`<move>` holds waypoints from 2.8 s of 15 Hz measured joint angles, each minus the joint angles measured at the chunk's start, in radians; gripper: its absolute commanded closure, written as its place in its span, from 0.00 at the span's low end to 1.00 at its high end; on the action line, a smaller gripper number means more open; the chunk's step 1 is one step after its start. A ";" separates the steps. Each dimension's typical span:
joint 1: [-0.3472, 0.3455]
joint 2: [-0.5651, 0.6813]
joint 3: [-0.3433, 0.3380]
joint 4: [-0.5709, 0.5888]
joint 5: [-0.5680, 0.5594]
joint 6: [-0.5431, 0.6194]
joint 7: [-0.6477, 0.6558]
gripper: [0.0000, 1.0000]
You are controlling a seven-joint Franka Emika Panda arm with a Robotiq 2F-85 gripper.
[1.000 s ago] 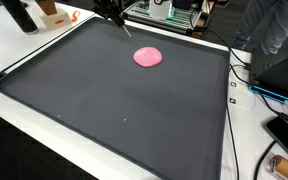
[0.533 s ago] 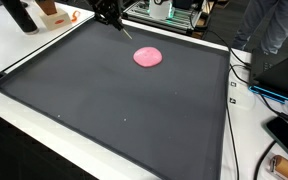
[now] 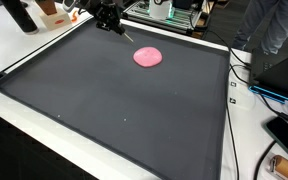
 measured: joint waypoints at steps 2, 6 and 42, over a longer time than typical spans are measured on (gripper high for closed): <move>-0.004 0.020 0.000 0.009 0.005 -0.008 -0.003 0.97; -0.008 0.052 0.001 0.021 0.009 -0.011 -0.006 0.97; 0.149 -0.130 0.080 0.019 -0.208 0.098 0.269 0.97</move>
